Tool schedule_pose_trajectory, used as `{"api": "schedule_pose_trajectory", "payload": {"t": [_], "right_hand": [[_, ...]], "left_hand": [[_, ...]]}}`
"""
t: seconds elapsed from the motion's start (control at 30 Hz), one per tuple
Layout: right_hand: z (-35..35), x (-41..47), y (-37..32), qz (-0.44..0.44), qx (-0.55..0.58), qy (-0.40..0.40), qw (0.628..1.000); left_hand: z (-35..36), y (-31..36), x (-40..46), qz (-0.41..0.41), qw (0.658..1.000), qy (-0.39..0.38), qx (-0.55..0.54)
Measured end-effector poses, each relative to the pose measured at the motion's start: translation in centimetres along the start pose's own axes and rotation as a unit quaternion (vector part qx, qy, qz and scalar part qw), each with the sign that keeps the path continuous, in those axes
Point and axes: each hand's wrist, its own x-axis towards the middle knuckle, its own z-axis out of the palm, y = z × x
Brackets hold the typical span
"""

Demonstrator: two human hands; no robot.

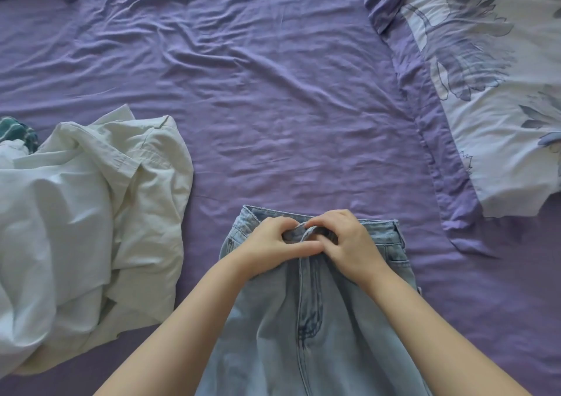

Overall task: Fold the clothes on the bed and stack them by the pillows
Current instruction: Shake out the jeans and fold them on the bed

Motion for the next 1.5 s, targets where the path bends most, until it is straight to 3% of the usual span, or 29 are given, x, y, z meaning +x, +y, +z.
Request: {"api": "schedule_pose_trajectory", "payload": {"t": [0.17, 0.47, 0.6, 0.67, 0.8, 0.93, 1.0, 1.17, 1.27, 1.33, 1.5], "right_hand": [[-1.1, -0.2, 0.1, 0.007, 0.022, -0.034, 0.999], [-2.3, -0.5, -0.3, 0.015, 0.116, -0.066, 0.991], [-3.3, -0.5, -0.1, 0.052, 0.196, -0.090, 0.975], [-3.6, -0.6, -0.1, 0.063, 0.212, -0.090, 0.971], [-3.5, -1.1, -0.2, 0.034, 0.131, -0.089, 0.987], [-2.6, -1.4, -1.2, -0.069, -0.089, -0.022, 0.993], [-2.2, -1.5, -1.6, -0.081, -0.108, -0.010, 0.991], [-3.0, -1.3, -1.2, 0.012, 0.041, -0.074, 0.996], [-3.4, -1.3, -1.3, 0.030, 0.074, -0.082, 0.993], [-3.4, -1.5, -1.3, 0.026, 0.065, -0.081, 0.994], [-3.0, -2.3, -1.2, 0.056, 0.110, -0.075, 0.990]], "left_hand": [[0.1, -0.3, -0.2, 0.049, 0.998, 0.025, 0.016], [1.0, 0.7, -0.4, -0.059, 0.974, 0.099, -0.195], [1.1, 1.4, -0.7, -0.009, 0.994, 0.092, -0.065], [1.1, 1.8, -0.9, 0.009, 0.996, 0.075, -0.050], [0.8, 2.1, -1.2, -0.003, 0.996, 0.037, -0.076], [0.6, 1.9, -1.6, -0.021, 0.997, 0.015, -0.072], [0.6, 1.8, -1.7, -0.017, 0.999, 0.014, -0.046], [0.3, 1.4, -1.8, 0.060, 0.996, 0.039, 0.062], [0.4, 1.0, -2.2, 0.030, 0.995, 0.093, -0.034], [0.6, 0.9, -2.4, -0.001, 0.990, 0.090, -0.105], [0.5, 1.7, -2.9, 0.011, 0.997, 0.017, -0.077]]}}
